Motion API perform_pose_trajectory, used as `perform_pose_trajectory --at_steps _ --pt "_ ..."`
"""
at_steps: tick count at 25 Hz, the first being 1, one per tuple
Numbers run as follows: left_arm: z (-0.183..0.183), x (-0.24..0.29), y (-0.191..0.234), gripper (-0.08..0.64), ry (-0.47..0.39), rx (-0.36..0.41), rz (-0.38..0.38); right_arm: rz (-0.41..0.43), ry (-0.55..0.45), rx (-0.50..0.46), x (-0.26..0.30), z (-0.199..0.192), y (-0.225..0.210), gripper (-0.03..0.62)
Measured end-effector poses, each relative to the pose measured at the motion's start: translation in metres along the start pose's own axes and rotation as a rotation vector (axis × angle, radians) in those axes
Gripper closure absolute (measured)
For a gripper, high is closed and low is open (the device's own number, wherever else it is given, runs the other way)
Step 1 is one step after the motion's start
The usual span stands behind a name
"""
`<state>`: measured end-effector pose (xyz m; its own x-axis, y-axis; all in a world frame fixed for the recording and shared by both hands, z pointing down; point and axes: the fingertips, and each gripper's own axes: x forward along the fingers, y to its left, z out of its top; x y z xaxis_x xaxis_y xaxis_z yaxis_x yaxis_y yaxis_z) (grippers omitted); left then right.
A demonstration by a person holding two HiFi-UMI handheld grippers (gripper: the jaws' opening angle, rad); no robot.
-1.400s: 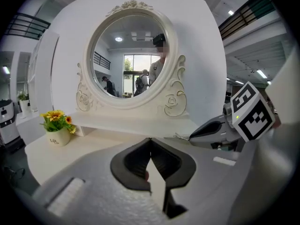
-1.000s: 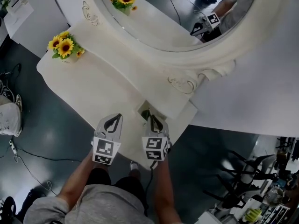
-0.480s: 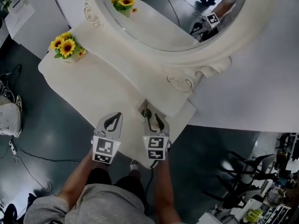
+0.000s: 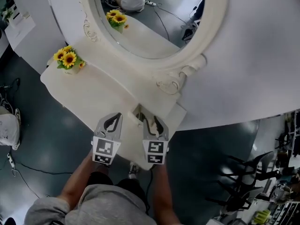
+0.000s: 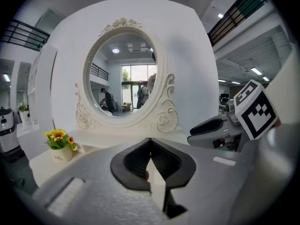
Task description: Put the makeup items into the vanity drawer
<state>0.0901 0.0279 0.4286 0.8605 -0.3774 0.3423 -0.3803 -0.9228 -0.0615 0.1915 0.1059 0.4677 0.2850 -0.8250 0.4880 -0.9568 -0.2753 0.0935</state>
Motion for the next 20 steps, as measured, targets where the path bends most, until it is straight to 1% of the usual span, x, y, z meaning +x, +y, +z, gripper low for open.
perform_pose_trajectory --at_steps 6,11,12,14,15,17,20 --pt "0.045 -0.019 -0.011 0.549 -0.085 0.033 -0.011 -0.053 -0.100 0.012 -0.043 0.038 -0.007 0.439" --pt "0.062 -0.034 -0.014 0.549 -0.122 0.058 -0.014 -0.103 -0.171 0.029 -0.073 0.054 -0.007 0.441" --pt "0.064 -0.038 -0.015 0.549 -0.126 0.062 -0.015 -0.116 -0.185 0.031 -0.078 0.057 -0.008 0.460" --pt "0.068 -0.044 -0.016 0.549 -0.134 0.071 -0.020 -0.143 -0.215 0.037 -0.089 0.062 -0.008 0.462" --pt "0.069 -0.047 -0.016 0.549 -0.138 0.075 -0.022 -0.157 -0.230 0.042 -0.095 0.064 -0.009 0.482" --pt "0.072 -0.054 -0.018 0.549 -0.145 0.083 -0.026 -0.183 -0.257 0.053 -0.106 0.069 -0.010 0.497" --pt "0.076 -0.063 -0.021 0.549 -0.157 0.097 -0.032 -0.213 -0.288 0.073 -0.122 0.072 -0.009 0.543"
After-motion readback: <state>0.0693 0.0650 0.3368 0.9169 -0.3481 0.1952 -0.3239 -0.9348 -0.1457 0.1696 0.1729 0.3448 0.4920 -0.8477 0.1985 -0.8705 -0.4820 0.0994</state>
